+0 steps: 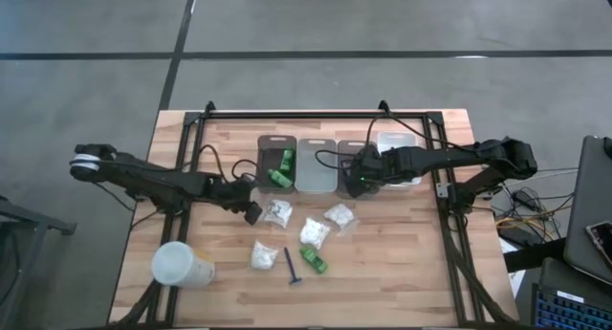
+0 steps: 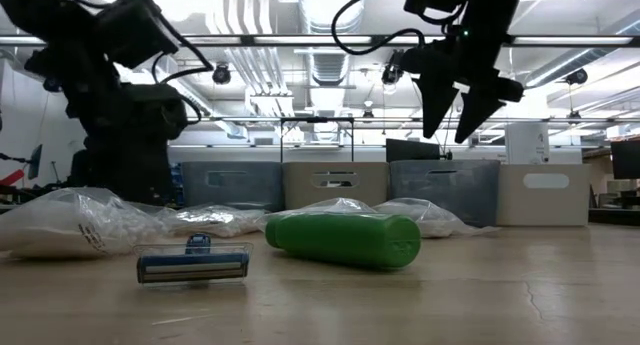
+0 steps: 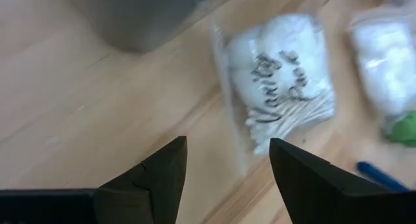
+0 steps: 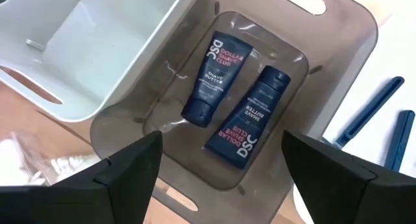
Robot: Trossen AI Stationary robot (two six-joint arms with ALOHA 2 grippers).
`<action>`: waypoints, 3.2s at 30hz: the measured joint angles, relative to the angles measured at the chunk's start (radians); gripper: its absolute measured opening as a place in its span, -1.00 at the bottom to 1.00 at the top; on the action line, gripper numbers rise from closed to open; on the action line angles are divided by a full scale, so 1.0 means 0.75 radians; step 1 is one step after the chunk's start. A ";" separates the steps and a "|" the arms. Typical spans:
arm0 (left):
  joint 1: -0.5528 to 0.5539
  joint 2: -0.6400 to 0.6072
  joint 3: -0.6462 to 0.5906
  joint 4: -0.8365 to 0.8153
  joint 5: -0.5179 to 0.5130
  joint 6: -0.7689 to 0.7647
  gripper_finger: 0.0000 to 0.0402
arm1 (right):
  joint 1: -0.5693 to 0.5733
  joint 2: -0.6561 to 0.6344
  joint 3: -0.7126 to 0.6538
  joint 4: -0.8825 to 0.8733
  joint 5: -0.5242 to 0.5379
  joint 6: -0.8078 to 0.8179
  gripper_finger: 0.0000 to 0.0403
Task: Pick & Place Travel size toiletries
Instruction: Put the white cotton pack into the gray bin
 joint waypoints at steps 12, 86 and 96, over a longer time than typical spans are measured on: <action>0.000 0.128 -0.054 0.206 -0.002 0.027 0.11 | 0.000 0.000 0.000 0.007 0.000 0.004 0.51; 0.140 0.375 1.172 -0.746 -0.170 1.661 -0.98 | -0.019 -0.037 0.114 0.574 -0.449 -0.630 0.19; 0.149 0.556 1.375 -0.784 -0.179 1.887 -0.99 | -0.018 -0.052 0.171 0.440 -0.429 -0.656 0.30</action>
